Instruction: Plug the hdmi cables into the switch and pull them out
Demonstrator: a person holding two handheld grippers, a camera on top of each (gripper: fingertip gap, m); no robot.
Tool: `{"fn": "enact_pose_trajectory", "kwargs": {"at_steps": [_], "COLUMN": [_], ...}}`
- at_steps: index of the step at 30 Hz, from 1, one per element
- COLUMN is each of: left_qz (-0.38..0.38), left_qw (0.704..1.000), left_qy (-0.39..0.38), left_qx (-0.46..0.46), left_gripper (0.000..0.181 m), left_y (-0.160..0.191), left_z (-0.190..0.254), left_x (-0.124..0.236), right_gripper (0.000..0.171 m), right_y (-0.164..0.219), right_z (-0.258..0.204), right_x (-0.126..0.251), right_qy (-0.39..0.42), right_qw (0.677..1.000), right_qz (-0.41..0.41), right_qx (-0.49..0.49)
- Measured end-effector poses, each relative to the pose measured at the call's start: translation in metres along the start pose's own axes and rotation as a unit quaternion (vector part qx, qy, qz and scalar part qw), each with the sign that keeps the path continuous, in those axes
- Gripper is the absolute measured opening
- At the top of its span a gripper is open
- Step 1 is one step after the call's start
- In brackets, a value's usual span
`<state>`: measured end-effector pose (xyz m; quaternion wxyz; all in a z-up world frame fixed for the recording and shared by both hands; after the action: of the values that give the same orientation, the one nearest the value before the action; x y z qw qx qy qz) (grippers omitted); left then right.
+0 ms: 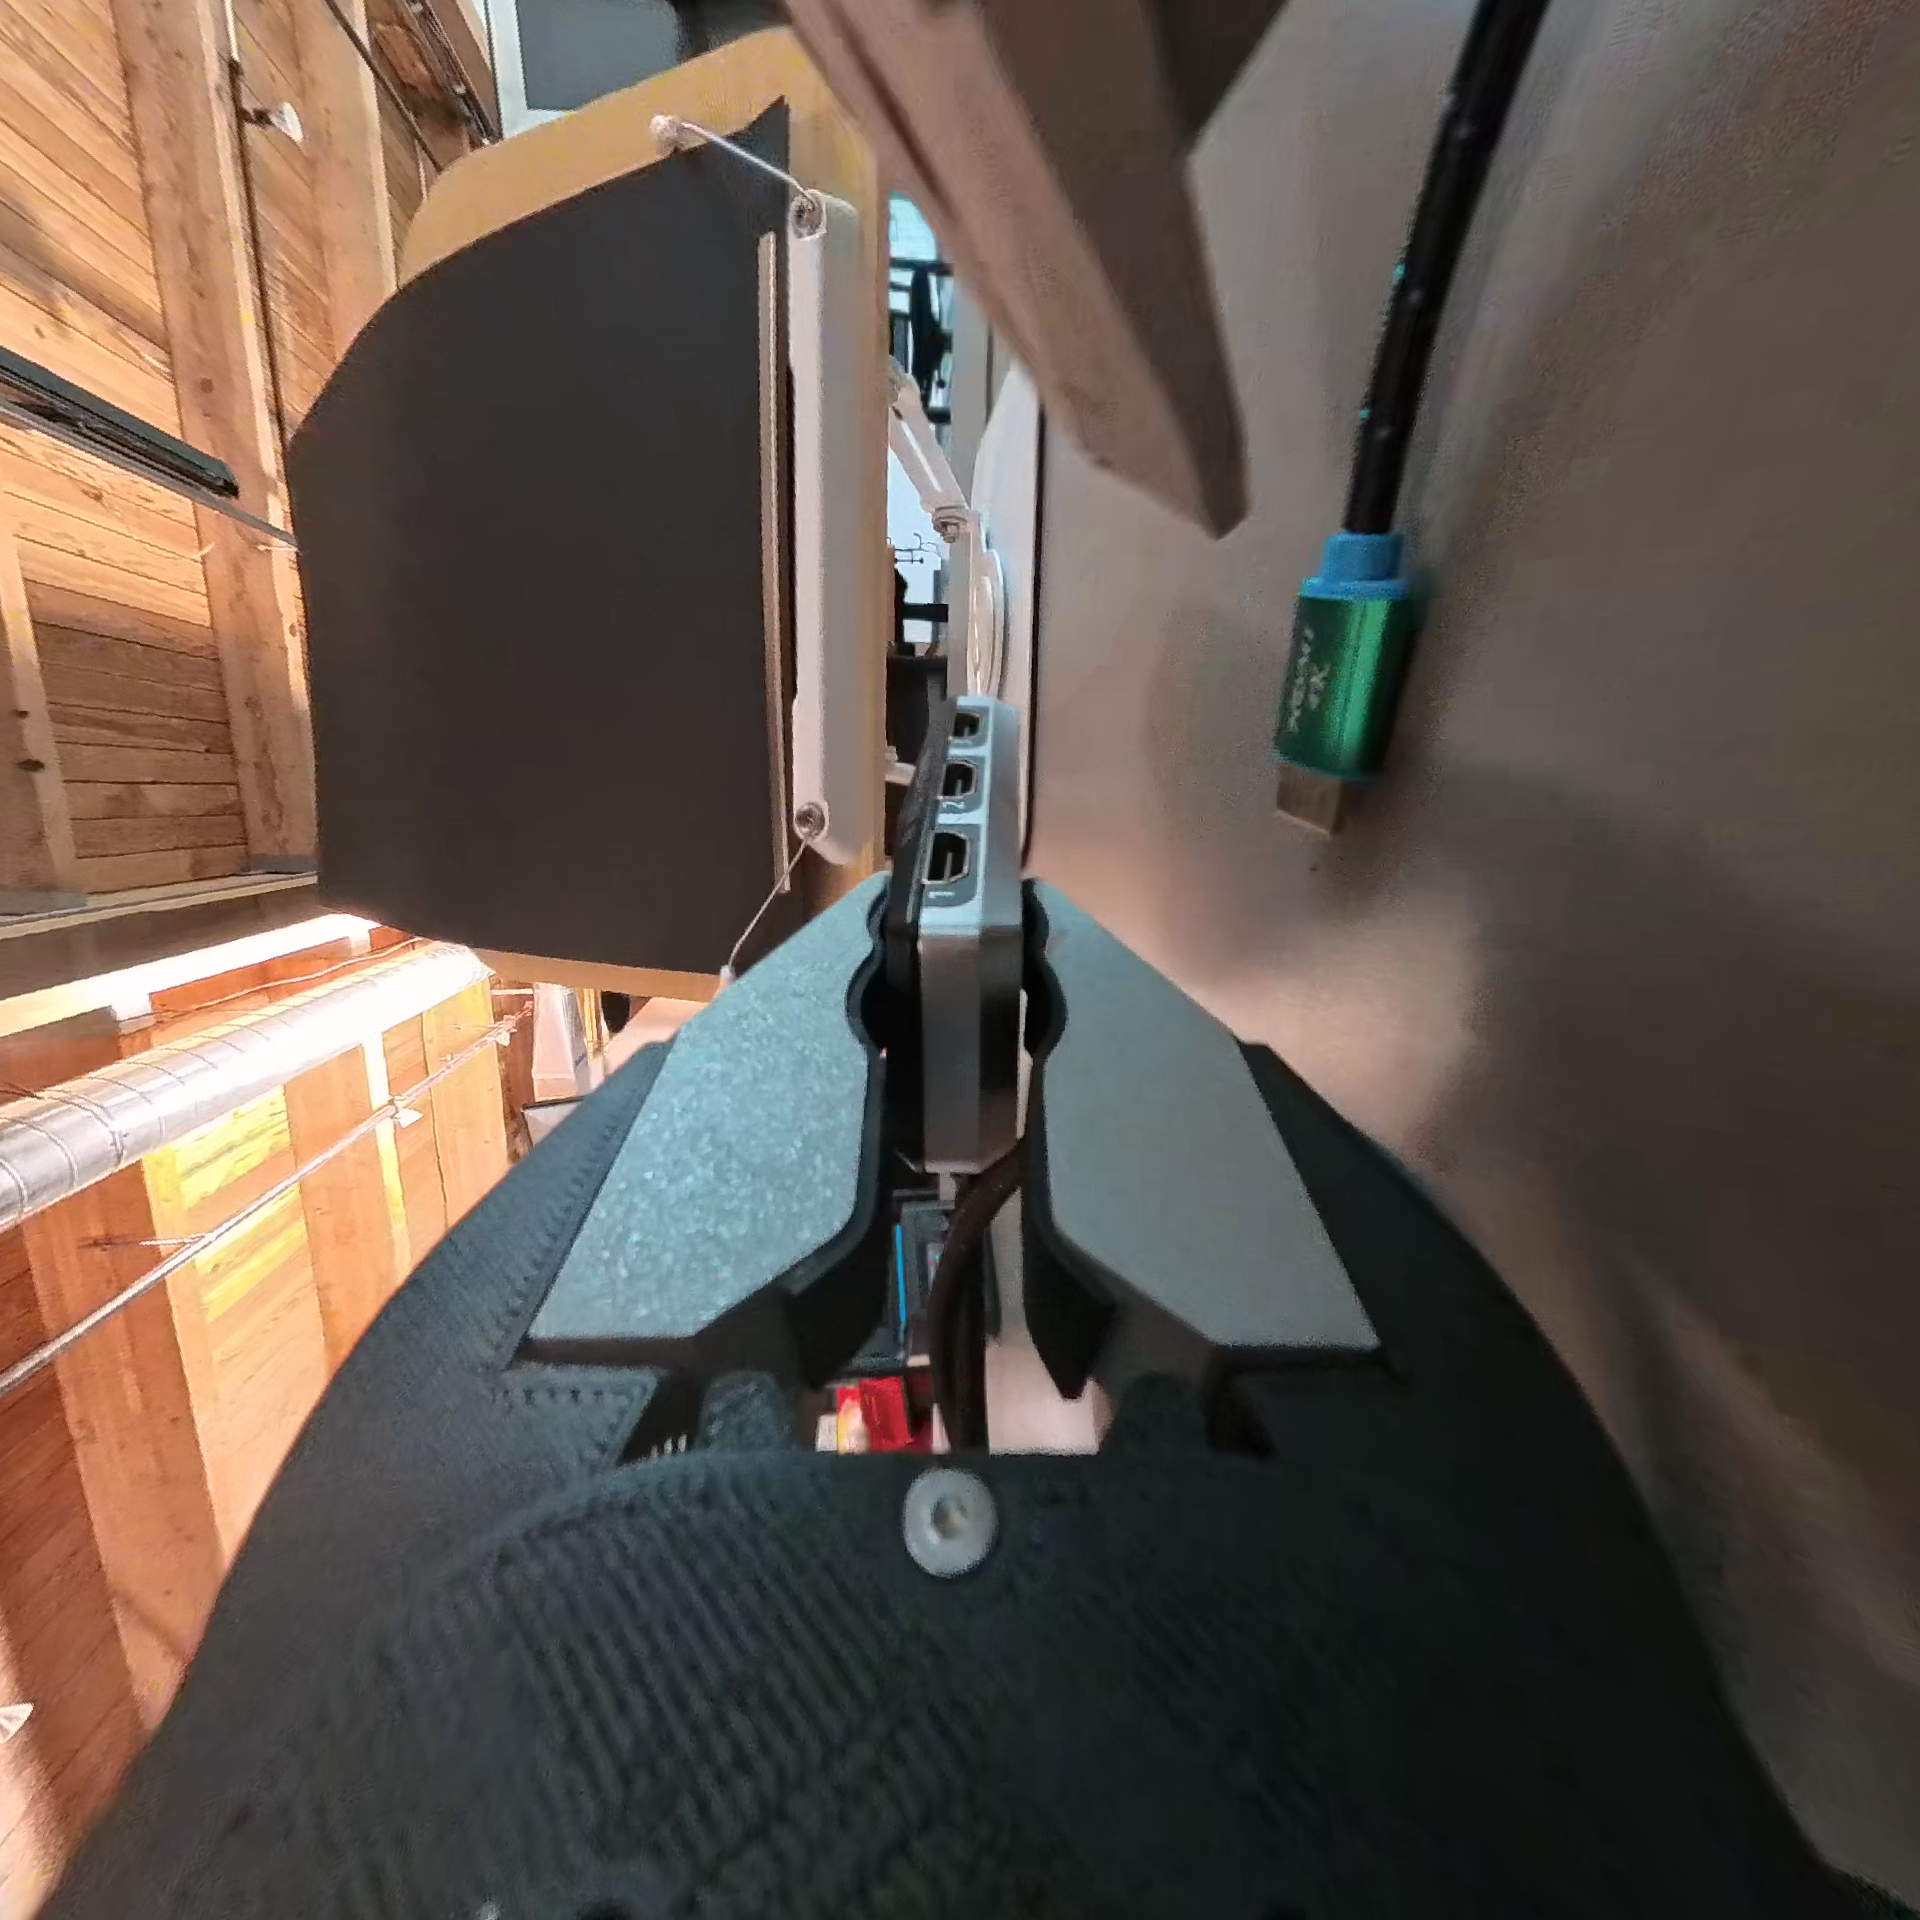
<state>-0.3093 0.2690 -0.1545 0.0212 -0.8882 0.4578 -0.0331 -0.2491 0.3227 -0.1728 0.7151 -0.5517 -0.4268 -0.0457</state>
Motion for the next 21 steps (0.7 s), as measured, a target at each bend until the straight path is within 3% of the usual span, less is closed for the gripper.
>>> {"fn": "enact_pose_trajectory", "kwargs": {"at_steps": [6, 8, 15, 21], "left_qz": [-0.003, -0.004, -0.003, 0.0], "left_qw": [1.0, 1.0, 1.0, 1.0], "left_qy": [0.001, 0.001, 0.001, 0.001], "left_qx": [0.015, 0.016, 0.022, 0.017], "left_gripper": [0.019, 0.019, 0.019, 0.019], "left_y": [0.003, 0.004, 0.003, 0.001], "left_z": [-0.002, -0.002, -0.003, -0.002], "left_x": [0.0, 0.0, 0.0, -0.001], "right_gripper": [0.0, 0.011, 0.024, 0.014], "right_y": [0.008, 0.012, 0.012, 0.013], "right_z": [0.001, 0.004, -0.001, 0.0], "right_x": [-0.006, -0.008, -0.012, -0.019], "right_qy": [0.017, 0.024, 0.0, 0.01], "right_qw": [0.999, 0.999, 0.999, 0.998], "right_qz": [-0.029, -0.043, -0.043, -0.05], "right_qx": [0.022, 0.019, 0.012, 0.026]}}
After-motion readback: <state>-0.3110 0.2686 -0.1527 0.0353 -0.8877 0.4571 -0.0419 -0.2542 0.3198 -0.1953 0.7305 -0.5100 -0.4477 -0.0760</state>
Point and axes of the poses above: each gripper's, where its closed fingertips meet, x back along the fingers, y out of its underside, z = x × y across the jaws, the point moved 3 cm from there along x, back along the fingers, and after that the axes turned 5 degrees about -y, right-handed, at the moved point
